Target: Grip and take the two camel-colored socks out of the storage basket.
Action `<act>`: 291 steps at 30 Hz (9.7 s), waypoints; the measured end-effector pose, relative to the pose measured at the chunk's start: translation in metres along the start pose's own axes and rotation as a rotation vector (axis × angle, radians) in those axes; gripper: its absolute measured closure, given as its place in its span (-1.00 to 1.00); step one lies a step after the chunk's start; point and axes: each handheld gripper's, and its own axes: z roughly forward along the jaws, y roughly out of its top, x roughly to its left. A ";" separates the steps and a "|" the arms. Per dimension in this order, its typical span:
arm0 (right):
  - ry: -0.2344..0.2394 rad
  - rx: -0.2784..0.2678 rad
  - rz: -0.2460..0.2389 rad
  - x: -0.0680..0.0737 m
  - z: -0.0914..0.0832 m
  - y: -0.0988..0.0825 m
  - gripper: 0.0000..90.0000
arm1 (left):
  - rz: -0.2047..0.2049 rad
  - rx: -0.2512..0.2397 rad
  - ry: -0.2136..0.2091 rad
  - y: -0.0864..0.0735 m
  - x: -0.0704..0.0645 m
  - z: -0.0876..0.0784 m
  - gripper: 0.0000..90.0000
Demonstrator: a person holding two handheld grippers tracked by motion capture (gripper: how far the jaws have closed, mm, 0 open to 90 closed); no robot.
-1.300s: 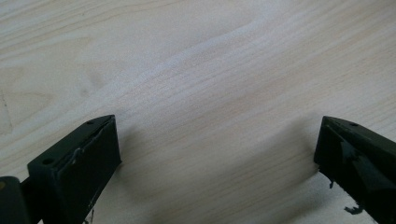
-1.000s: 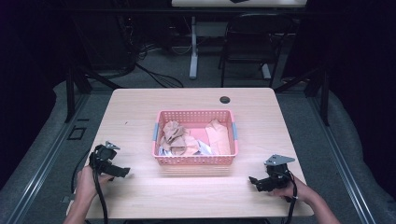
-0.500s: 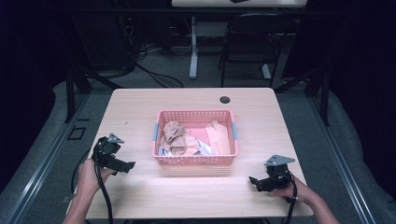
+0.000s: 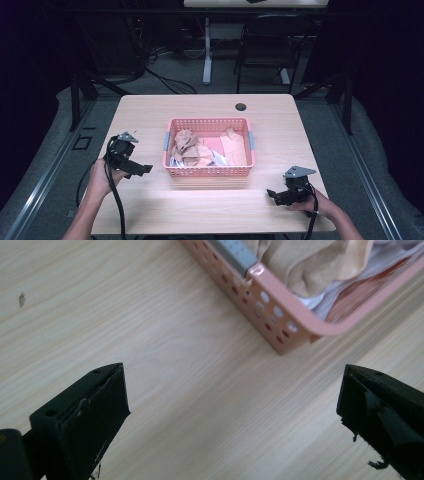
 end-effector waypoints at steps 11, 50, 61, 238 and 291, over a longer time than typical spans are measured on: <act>0.008 -0.003 -0.006 0.000 0.000 0.000 -1.00 | 0.079 0.004 -0.013 0.046 -0.016 -0.001 -1.00; 0.017 -0.001 -0.008 0.000 0.001 0.001 -1.00 | 0.148 0.105 -0.023 0.131 -0.044 0.088 -0.90; 0.019 0.000 -0.010 0.000 0.001 0.001 -1.00 | 0.124 0.165 0.046 0.133 -0.042 0.112 -0.53; 0.016 0.000 -0.010 0.000 0.001 0.001 -1.00 | -0.265 0.375 0.023 -0.018 0.112 0.051 0.42; 0.017 -0.002 -0.008 0.000 0.001 0.001 -1.00 | 0.019 -0.081 -0.085 0.079 -0.031 0.057 -1.00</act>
